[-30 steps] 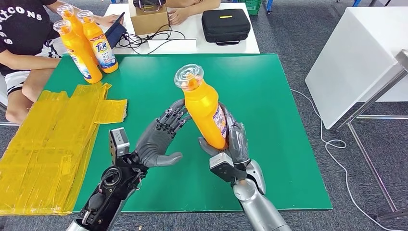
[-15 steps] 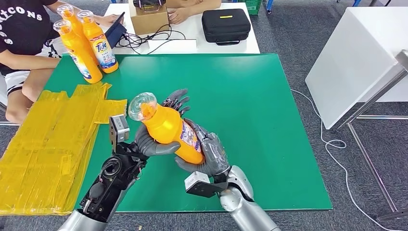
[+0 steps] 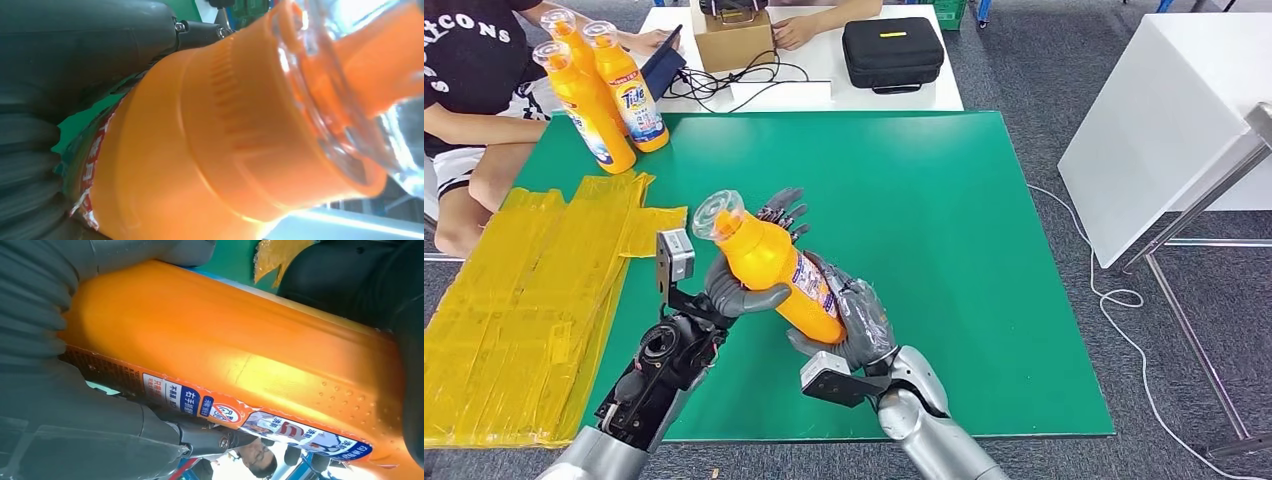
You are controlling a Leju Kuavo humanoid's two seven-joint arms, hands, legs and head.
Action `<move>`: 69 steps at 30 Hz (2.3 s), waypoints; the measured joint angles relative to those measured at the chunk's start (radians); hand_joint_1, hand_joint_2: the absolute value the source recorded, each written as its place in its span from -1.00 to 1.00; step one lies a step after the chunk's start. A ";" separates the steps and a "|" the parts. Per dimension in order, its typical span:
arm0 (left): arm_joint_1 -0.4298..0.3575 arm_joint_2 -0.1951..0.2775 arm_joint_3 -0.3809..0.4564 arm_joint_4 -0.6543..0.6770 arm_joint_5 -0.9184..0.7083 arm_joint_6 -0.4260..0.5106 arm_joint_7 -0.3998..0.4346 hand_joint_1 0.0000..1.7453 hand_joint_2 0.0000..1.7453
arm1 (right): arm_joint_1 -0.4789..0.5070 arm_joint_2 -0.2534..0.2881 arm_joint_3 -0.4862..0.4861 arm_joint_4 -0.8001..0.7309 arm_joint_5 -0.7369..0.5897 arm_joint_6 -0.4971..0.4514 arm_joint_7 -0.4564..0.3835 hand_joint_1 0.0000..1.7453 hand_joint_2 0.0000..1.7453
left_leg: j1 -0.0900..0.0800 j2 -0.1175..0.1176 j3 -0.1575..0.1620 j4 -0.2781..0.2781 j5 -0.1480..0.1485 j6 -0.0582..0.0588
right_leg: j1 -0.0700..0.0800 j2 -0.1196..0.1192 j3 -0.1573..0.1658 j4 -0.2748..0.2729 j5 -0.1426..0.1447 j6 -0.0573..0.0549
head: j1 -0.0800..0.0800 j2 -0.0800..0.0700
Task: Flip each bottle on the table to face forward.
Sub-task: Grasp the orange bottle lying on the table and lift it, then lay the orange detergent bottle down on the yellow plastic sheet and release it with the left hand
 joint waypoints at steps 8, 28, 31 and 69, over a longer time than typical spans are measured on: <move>0.018 -0.007 0.013 -0.001 -0.010 0.023 -0.021 1.00 1.00 | -0.013 0.000 0.009 0.029 -0.002 -0.006 -0.005 1.00 1.00 | 0.000 0.000 0.000 0.000 0.000 0.000 | 0.000 0.000 0.000 0.000 0.000 0.000 | 0.000 0.000; 0.050 -0.022 0.069 -0.069 0.043 0.075 -0.015 1.00 1.00 | 0.037 -0.013 -0.010 -0.054 -0.073 -0.064 -0.012 -1.00 1.00 | 0.000 0.000 0.000 0.000 0.000 0.000 | 0.000 0.000 0.000 0.000 0.000 0.000 | 0.000 0.000; 0.043 -0.018 0.120 -0.079 0.040 0.125 -0.021 1.00 1.00 | 0.097 -0.035 -0.036 -0.135 -0.100 -0.072 -0.020 -1.00 1.00 | 0.000 0.000 0.000 0.000 0.000 0.000 | 0.000 0.000 0.000 0.000 0.000 0.000 | 0.000 0.000; -0.033 0.086 0.233 -0.102 -1.013 0.691 0.076 1.00 1.00 | 0.317 -0.130 -0.218 -0.618 -0.266 0.007 -0.009 -1.00 1.00 | 0.000 0.000 0.000 0.000 0.000 0.000 | 0.000 0.000 0.000 0.000 0.000 0.000 | 0.000 0.000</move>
